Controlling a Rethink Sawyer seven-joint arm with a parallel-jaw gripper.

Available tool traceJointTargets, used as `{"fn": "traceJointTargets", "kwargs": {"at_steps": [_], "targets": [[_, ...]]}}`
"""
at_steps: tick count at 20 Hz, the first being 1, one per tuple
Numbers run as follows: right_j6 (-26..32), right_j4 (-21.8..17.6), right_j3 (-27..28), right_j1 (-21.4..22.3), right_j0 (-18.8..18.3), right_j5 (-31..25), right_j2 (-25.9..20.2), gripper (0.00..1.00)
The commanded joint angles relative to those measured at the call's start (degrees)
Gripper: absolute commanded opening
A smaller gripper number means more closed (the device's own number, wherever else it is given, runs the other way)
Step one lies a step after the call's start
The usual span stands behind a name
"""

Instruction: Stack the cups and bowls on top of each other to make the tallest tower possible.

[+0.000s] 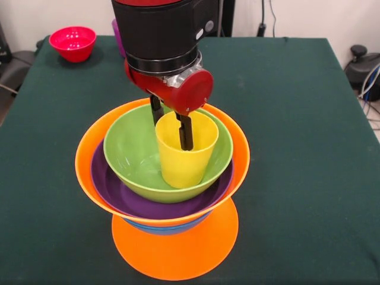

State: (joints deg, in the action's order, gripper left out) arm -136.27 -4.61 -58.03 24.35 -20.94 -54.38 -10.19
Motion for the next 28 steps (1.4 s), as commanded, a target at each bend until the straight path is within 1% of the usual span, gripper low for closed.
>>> {"fn": "traceJointTargets", "kwargs": {"at_steps": [1,7,11,13,18,28], "targets": [[-2.8,-0.5,-5.9,1.4,1.6,4.3,-0.3,1.0],[-3.2,-0.4,-5.8,1.2,1.9,4.3,0.1,1.0],[-3.3,0.0,-4.9,1.2,2.0,3.1,0.5,1.0],[-3.4,0.1,-5.2,2.2,2.2,2.3,1.0,1.0],[-3.1,1.6,-6.6,6.6,2.6,-2.6,2.1,1.0],[-1.6,3.4,-6.8,8.4,2.2,-6.9,2.4,1.0]]}}
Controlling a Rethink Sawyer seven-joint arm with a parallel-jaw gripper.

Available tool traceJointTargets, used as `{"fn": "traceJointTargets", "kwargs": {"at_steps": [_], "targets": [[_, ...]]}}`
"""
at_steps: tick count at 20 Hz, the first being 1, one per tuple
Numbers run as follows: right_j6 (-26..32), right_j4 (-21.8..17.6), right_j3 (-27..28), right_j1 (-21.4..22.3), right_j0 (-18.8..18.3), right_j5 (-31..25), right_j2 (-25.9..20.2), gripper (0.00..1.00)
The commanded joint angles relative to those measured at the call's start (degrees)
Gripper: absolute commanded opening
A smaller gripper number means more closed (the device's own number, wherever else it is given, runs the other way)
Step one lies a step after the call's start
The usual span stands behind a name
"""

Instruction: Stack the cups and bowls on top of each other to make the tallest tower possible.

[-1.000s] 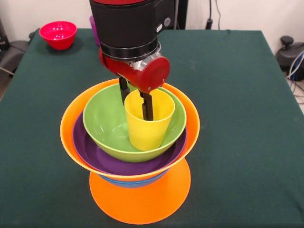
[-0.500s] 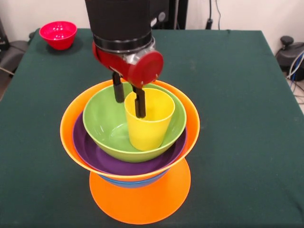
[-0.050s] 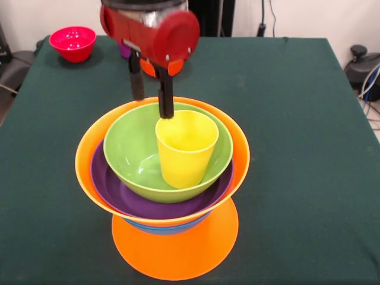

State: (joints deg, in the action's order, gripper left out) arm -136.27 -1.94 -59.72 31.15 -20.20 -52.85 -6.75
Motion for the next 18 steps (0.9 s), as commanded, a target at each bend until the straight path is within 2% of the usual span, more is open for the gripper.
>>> {"fn": "traceJointTargets", "kwargs": {"at_steps": [1,5,12,18], "targets": [[-1.5,0.9,-5.1,1.9,1.5,-9.0,-0.9,1.0],[-0.2,0.8,-6.0,3.0,1.0,-10.3,-0.4,1.0],[3.6,-0.9,-17.7,7.1,-1.8,-5.4,1.4,1.0],[7.1,-2.1,-22.8,11.8,-3.7,-3.3,1.9,1.0]]}}
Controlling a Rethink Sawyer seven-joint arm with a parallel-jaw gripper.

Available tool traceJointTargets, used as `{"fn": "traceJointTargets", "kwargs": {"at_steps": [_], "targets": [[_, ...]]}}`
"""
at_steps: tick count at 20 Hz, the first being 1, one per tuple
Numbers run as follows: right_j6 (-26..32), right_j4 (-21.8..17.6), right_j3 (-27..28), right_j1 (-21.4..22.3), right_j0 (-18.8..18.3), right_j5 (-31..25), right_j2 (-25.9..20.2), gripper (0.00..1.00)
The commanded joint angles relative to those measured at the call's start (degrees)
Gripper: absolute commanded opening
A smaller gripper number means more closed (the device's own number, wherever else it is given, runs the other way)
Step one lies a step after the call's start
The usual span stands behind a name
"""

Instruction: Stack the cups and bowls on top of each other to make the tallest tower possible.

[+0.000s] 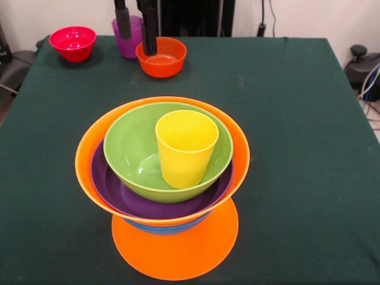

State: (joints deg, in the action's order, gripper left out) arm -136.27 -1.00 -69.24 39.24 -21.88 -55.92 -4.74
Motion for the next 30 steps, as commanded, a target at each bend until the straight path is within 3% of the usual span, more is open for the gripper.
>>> {"fn": "traceJointTargets", "kwargs": {"at_steps": [1,12,17,30], "targets": [[7.5,-3.2,-13.7,4.4,-2.2,-0.4,0.1,1.0],[12.0,-4.7,-23.4,11.6,-7.2,2.9,-0.8,1.0],[14.5,-5.6,-27.1,12.6,-10.9,6.1,-2.3,1.0],[14.2,-13.1,-29.2,2.9,-17.8,19.1,-6.8,1.0]]}}
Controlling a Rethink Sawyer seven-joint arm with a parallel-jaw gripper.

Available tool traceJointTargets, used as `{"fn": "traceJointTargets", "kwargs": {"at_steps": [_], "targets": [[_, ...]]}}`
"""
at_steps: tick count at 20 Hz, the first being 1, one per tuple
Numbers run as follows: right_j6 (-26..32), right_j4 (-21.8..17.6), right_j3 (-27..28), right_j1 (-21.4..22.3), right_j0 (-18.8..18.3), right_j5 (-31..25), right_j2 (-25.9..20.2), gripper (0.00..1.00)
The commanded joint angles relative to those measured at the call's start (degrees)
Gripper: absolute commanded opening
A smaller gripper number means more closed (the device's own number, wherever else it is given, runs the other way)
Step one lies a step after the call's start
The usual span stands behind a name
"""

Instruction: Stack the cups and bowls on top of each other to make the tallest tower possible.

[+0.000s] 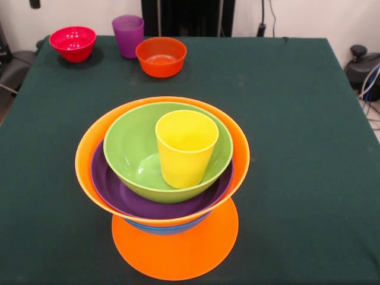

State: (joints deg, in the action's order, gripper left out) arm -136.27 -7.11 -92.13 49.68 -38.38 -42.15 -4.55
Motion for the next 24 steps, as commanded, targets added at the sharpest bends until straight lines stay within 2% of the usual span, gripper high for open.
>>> {"fn": "traceJointTargets", "kwargs": {"at_steps": [1,10,17,24], "targets": [[14.2,-7.6,-6.3,-8.0,-1.6,5.7,-7.2,1.0],[13.5,-11.5,-7.3,-10.5,-4.7,7.1,-8.8,1.0],[10.0,-12.7,-10.5,-11.6,-5.4,7.9,-9.2,1.0],[9.4,-13.2,-12.3,-12.3,-5.9,7.4,-9.5,1.0]]}}
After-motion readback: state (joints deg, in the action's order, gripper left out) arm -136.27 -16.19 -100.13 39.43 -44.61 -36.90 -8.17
